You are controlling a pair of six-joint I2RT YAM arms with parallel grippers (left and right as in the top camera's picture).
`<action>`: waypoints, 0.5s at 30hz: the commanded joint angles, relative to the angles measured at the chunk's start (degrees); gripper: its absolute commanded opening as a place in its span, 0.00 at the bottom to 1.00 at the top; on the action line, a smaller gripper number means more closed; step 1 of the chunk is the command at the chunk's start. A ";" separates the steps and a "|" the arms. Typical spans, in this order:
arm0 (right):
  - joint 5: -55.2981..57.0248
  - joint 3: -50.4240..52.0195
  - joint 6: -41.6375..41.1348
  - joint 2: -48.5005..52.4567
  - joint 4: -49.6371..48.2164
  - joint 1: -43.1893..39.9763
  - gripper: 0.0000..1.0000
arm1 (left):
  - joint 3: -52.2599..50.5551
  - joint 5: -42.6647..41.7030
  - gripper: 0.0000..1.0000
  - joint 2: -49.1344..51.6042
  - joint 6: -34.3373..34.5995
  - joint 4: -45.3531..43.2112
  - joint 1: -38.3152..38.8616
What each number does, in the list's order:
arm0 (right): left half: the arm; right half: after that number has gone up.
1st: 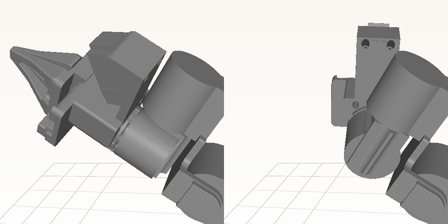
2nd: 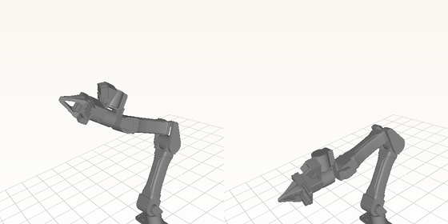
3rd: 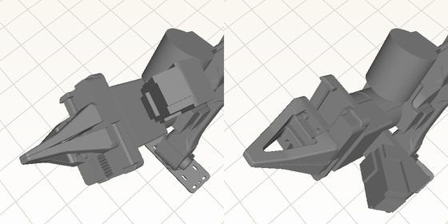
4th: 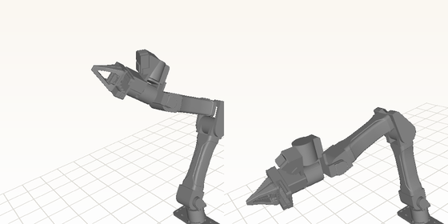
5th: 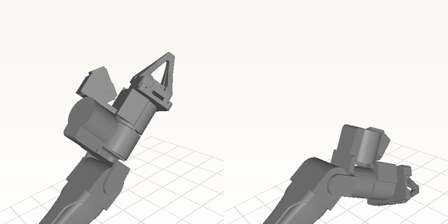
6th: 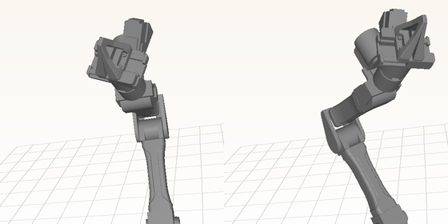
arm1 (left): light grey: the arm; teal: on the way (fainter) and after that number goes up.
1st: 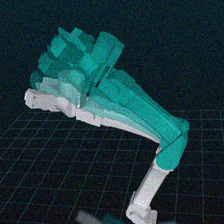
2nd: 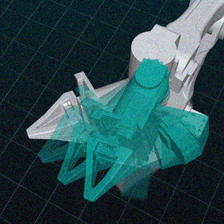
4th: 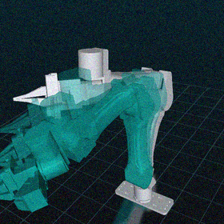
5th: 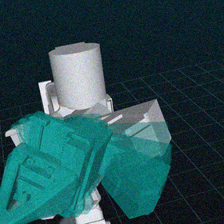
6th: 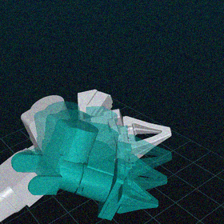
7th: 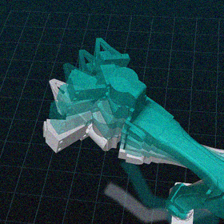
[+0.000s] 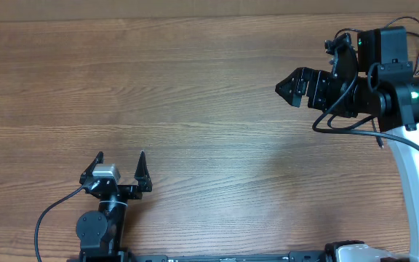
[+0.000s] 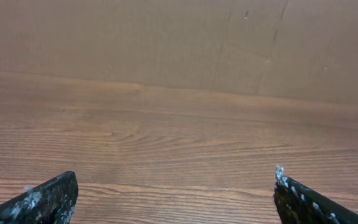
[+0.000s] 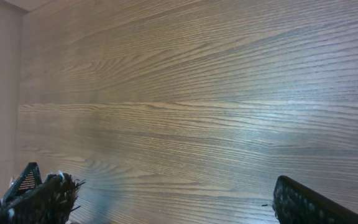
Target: Untangle cables
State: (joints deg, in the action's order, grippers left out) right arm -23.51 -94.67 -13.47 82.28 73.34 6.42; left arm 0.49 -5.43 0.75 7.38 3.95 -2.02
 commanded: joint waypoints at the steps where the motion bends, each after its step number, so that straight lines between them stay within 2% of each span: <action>1: 0.55 0.39 0.24 0.15 -0.15 0.11 1.00 | -0.24 -0.13 1.00 -0.61 -0.55 0.13 -0.26; 15: 0.55 0.39 0.24 0.15 -0.15 0.11 1.00 | -0.24 -0.15 1.00 -0.50 -0.55 0.11 -0.31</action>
State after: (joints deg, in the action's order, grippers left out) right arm -23.51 -94.67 -13.45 82.28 73.36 6.42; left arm 0.49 -5.34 0.75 7.35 3.90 -2.02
